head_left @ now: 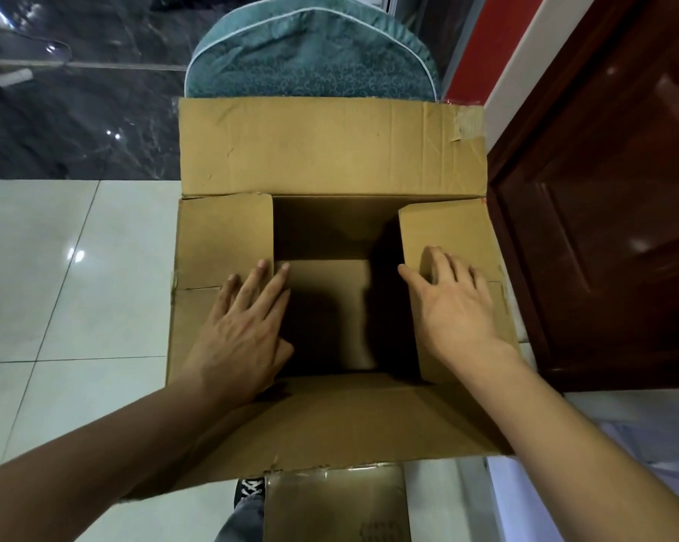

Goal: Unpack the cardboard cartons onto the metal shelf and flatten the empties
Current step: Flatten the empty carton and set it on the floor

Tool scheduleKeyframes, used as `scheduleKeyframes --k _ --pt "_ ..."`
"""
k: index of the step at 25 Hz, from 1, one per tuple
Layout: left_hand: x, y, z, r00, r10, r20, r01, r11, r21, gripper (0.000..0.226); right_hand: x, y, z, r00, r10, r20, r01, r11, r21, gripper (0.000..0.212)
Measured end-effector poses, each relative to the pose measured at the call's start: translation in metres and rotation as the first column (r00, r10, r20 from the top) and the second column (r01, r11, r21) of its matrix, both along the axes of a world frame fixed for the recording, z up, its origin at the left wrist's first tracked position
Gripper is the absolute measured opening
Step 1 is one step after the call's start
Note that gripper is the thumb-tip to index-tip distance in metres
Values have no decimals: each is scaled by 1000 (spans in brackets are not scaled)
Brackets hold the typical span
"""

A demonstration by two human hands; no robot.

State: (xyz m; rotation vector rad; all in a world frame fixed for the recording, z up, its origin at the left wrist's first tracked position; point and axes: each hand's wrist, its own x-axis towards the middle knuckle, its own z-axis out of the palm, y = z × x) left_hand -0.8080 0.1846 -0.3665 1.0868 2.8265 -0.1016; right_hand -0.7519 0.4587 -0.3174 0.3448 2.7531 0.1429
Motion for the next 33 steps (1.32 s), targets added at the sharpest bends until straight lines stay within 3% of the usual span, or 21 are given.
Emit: scheduleKeyframes --k 3,7,10,13,17,22,28,33 --pt "8 -4 8 999 34 -5 -33 997 66 72 4 5 3 1000 12 16 -11 999 -36 90" --pt "14 -3 21 994 103 19 -105 988 110 75 -4 -2 -14 998 49 41 -48 999 -23 66" --pt "18 -3 33 976 197 91 -207 970 127 76 1 1 -14 999 9 54 -7 1000 -21 63" --pt "24 -8 49 949 267 166 -294 940 170 75 20 3 6 998 -39 -45 34 994 -109 64" --pt "29 -20 70 965 188 184 -228 946 230 79 42 17 35 965 -103 -241 72 989 -133 65" --pt "23 -31 95 815 409 410 -544 784 298 79 64 50 60 926 -189 -326 123 969 -214 71" --pt "30 -43 111 730 377 570 -624 708 331 79 81 68 82 865 -364 -346 202 883 -424 66" --pt "40 -62 142 742 256 620 -556 751 356 76 93 75 94 726 -547 -416 285 791 -542 62"
